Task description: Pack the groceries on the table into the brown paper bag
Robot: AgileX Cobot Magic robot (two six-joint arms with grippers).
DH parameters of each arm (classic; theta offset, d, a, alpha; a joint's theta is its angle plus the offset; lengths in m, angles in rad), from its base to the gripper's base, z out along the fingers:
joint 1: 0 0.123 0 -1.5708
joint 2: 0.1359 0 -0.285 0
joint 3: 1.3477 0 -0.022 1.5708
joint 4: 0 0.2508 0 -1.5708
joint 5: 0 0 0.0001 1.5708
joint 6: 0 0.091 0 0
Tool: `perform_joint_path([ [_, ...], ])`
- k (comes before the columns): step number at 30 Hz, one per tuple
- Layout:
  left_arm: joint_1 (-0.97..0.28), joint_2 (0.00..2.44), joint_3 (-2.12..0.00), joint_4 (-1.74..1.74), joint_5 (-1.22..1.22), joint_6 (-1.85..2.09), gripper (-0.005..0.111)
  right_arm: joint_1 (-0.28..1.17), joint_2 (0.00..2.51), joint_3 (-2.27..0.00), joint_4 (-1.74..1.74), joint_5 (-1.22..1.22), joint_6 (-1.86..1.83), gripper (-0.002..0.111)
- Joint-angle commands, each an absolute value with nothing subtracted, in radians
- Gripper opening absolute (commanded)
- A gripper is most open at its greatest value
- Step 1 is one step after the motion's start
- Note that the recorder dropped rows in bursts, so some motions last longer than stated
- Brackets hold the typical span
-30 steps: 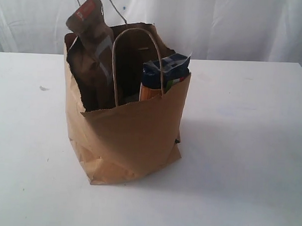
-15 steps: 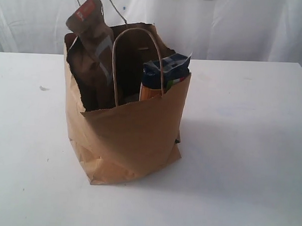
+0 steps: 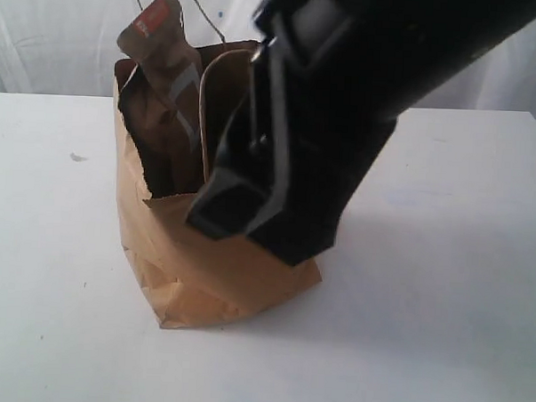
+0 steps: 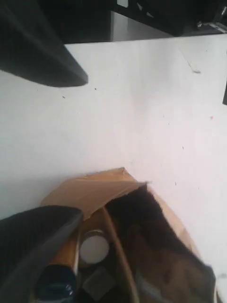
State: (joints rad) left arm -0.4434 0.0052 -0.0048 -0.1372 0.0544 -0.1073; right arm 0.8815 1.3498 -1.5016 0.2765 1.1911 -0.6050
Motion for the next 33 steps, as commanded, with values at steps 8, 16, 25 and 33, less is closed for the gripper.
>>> perform_joint_path([
  [8,-0.439,0.0,0.0,-0.148,0.052,-0.105,0.0,0.971,1.482,-1.504,0.201,1.097,-0.624,0.066],
  [16,-0.439,0.0,0.0,-0.148,0.052,-0.105,0.0,0.977,1.564,-1.525,0.113,1.028,-0.624,0.064],
  [25,-0.439,0.0,0.0,-0.148,0.052,-0.105,0.0,0.977,1.702,-1.62,0.045,1.104,-0.596,0.057],
  [33,-0.439,0.0,0.0,-0.148,0.052,-0.105,0.0,0.977,1.772,-1.655,-0.022,1.176,-0.553,0.046],
])
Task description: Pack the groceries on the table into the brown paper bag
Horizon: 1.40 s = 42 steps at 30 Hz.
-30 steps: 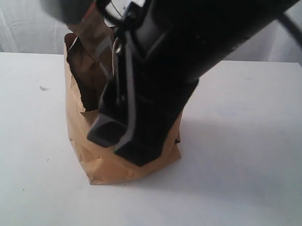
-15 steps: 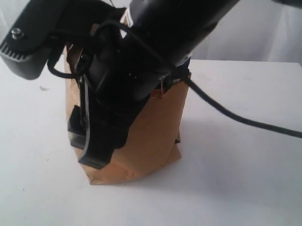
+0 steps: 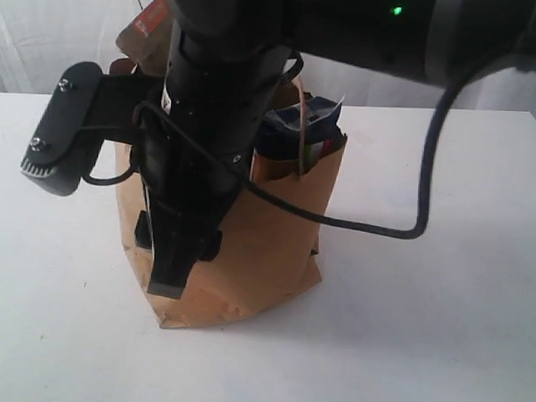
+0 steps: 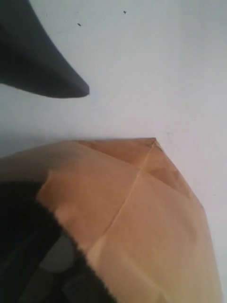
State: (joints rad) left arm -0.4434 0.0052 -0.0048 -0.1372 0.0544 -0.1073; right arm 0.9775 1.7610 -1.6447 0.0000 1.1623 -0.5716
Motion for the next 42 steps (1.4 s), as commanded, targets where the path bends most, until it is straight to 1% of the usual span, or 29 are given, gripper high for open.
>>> perform_joint_path([
  [1,-0.439,0.0,0.0,-0.148,0.052,-0.105,0.0,0.977,1.772,-1.655,-0.022,1.172,-0.553,0.039],
  [4,-0.439,0.0,0.0,-0.148,0.052,-0.105,0.0,0.977,1.772,-1.655,-0.022,1.149,-0.542,0.007],
  [5,-0.439,0.0,0.0,-0.148,0.052,-0.105,0.0,0.977,1.772,-1.657,-0.022,1.144,-0.542,0.0],
  [15,-0.439,0.0,0.0,-0.148,0.052,-0.105,0.0,0.977,1.772,-1.804,-0.044,1.167,-0.47,0.0],
  [23,-0.439,0.0,0.0,-0.148,0.052,-0.105,0.0,0.977,1.772,-1.824,-0.03,1.221,-0.463,0.001],
  [25,-0.439,0.0,0.0,-0.148,0.052,-0.105,0.0,0.977,1.772,-1.826,-0.013,1.221,-0.463,0.01],
  [26,-0.439,0.0,0.0,-0.148,0.052,-0.105,0.0,0.977,1.77,-1.826,-0.007,1.221,-0.463,0.018],
  [29,-0.439,0.0,0.0,-0.148,0.052,-0.105,0.0,0.977,1.751,-1.826,0.0,1.221,-0.452,0.048],
  [30,-0.439,0.0,0.0,-0.148,0.052,-0.105,0.0,0.977,1.739,-1.826,0.0,1.221,-0.436,0.056],
  [32,-0.439,0.0,0.0,-0.148,0.052,-0.105,0.0,0.977,1.712,-1.826,0.0,1.198,-0.418,0.064],
  [35,-0.439,0.0,0.0,-0.148,0.052,-0.105,0.0,0.977,1.653,-1.826,0.008,1.151,-0.403,0.062],
  [38,-0.439,0.0,0.0,-0.148,0.052,-0.105,0.0,0.977,1.594,-1.826,0.074,1.12,-0.403,0.058],
  [40,-0.439,0.0,0.0,-0.148,0.052,-0.105,0.0,0.977,1.554,-1.826,0.151,1.097,-0.405,0.051],
  [42,-0.439,0.0,0.0,-0.148,0.052,-0.105,0.0,0.977,1.514,-1.826,0.251,1.068,-0.43,0.037],
])
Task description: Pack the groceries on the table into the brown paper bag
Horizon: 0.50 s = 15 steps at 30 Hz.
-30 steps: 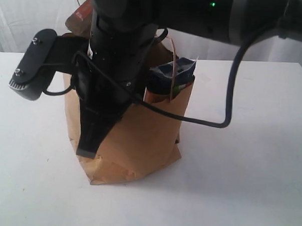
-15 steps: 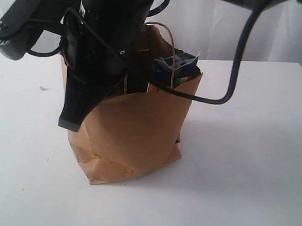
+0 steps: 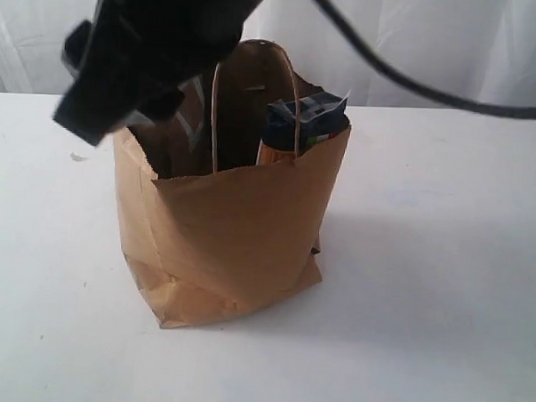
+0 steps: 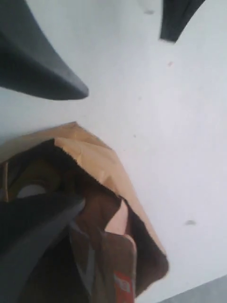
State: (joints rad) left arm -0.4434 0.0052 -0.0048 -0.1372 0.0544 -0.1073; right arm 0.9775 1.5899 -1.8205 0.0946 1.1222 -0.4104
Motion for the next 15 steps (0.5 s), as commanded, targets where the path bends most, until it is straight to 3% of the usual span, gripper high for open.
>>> perform_joint_path([
  [1,-0.439,0.0,0.0,-0.148,0.052,-0.105,0.0,0.977,1.495,-1.826,0.308,1.052,-0.444,0.028],
  [5,-0.439,0.0,0.0,-0.148,0.052,-0.105,0.0,0.981,1.434,-1.824,0.469,1.031,-0.471,0.0],
  [15,-0.439,0.0,0.0,-0.148,0.052,-0.105,0.0,1.084,1.3,-1.754,0.489,1.045,-0.468,0.0],
])
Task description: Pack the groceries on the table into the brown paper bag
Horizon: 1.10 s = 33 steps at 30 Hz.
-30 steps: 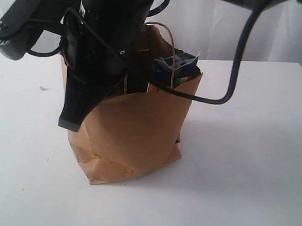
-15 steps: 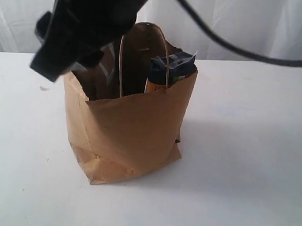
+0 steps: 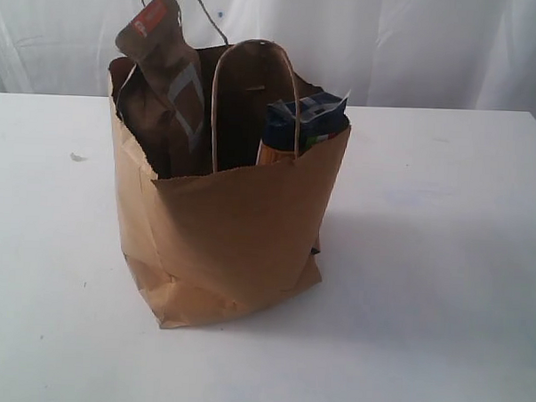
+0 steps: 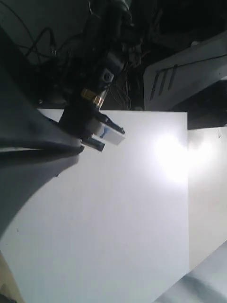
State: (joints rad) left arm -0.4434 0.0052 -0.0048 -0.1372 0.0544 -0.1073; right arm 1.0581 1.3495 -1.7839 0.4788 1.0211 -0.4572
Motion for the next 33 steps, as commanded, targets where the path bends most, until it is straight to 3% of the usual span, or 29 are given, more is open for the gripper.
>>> perform_joint_path([
  [1,-0.439,0.0,0.0,-0.148,0.052,-0.105,0.0,1.086,1.291,-1.754,0.493,1.066,-0.468,0.0],
  [12,-0.439,0.0,0.0,-0.148,0.052,-0.105,0.0,1.086,1.219,-1.754,0.61,1.014,-0.392,0.0],
  [22,-0.439,0.0,0.0,-0.148,0.052,-0.105,0.0,1.086,1.21,-1.712,0.182,0.772,0.205,0.0],
  [33,-0.439,0.0,0.0,-0.148,0.052,-0.105,0.0,1.081,1.096,-1.285,-0.035,0.345,0.155,0.0],
])
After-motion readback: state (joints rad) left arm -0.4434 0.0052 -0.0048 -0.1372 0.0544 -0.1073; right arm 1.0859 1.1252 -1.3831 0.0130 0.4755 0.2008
